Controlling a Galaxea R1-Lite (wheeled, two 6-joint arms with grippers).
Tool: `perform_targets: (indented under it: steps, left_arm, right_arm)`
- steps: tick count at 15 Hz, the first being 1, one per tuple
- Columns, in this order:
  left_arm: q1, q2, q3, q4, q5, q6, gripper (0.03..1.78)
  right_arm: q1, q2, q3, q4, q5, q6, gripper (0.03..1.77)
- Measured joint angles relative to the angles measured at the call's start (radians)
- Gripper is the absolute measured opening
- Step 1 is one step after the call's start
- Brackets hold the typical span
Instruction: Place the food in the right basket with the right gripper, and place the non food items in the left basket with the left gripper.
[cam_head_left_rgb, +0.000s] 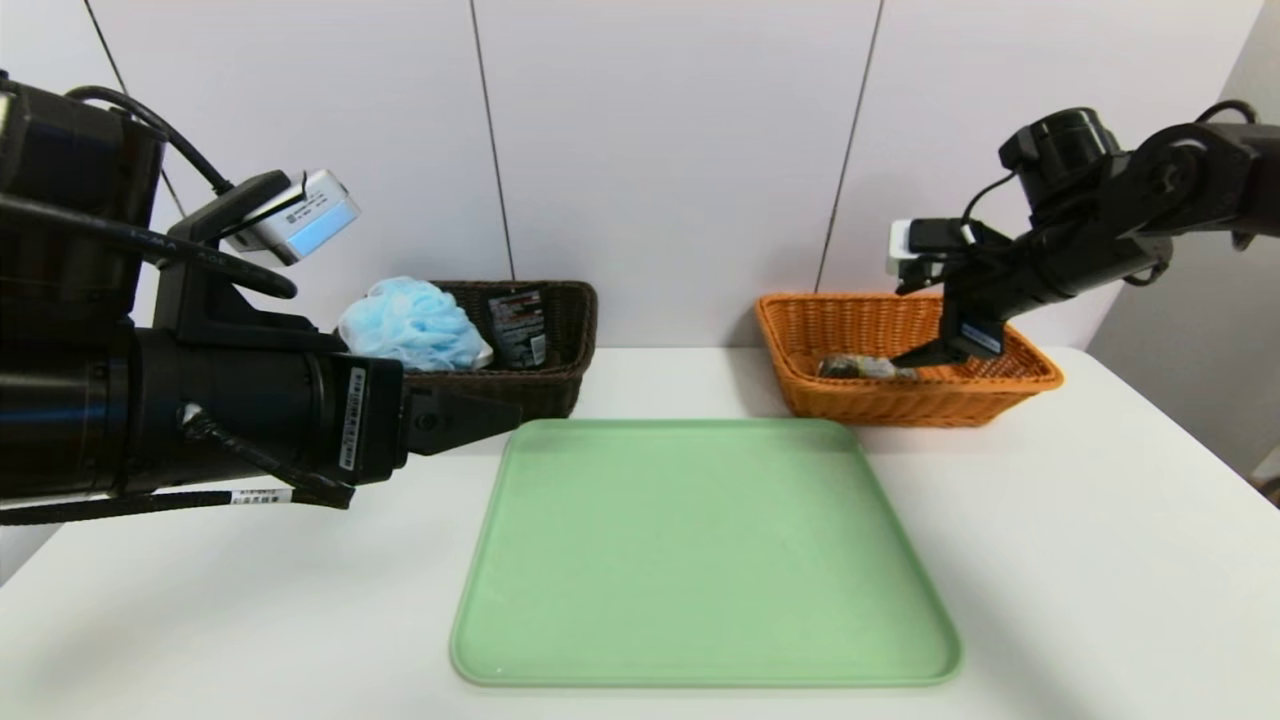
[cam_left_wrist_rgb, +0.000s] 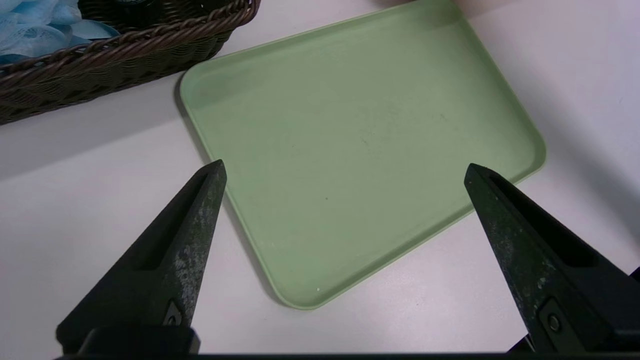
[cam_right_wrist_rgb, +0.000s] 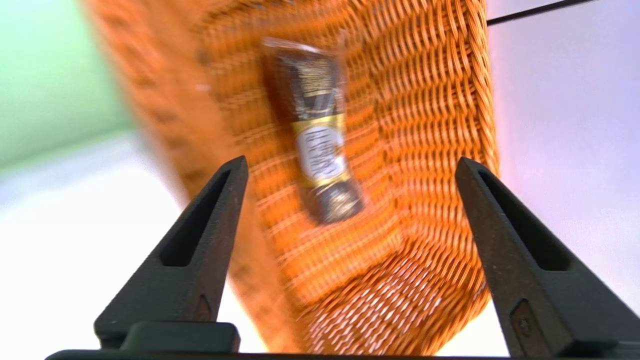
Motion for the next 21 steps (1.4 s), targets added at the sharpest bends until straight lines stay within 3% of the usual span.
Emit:
perform_targets:
  steps: [5,7,12,14,17,21]
  left_arm:
    - [0.029,-0.054,0.000,0.006,0.000,-0.018,1.69]
    - [0.052,-0.090,0.001,0.014,0.001,-0.017,1.69]
    - [0.165,-0.165,0.003,0.050,0.006,-0.015,1.69]
    - [0.223,-0.195,0.002,0.059,0.011,-0.014,1.69]
    - [0.288,-0.243,0.006,0.089,0.059,-0.012,1.69]
    - [0.300,-0.289,0.014,0.116,0.187,-0.009,1.69]
  right_arm:
    - [0.000,-0.168,0.005,0.204,0.069,0.130,1.57]
    - [0.000,-0.246,0.020,0.262,0.072,0.210,1.60]
    - [-0.008,-0.482,0.190,0.270,0.049,0.439,1.65]
    - [-0.021,-0.586,0.269,0.264,0.001,0.555,1.67]
    - [-0.036,-0.749,0.416,0.194,-0.113,0.737,1.68]
    - [-0.041,-0.936,0.607,-0.007,-0.345,0.916,1.69]
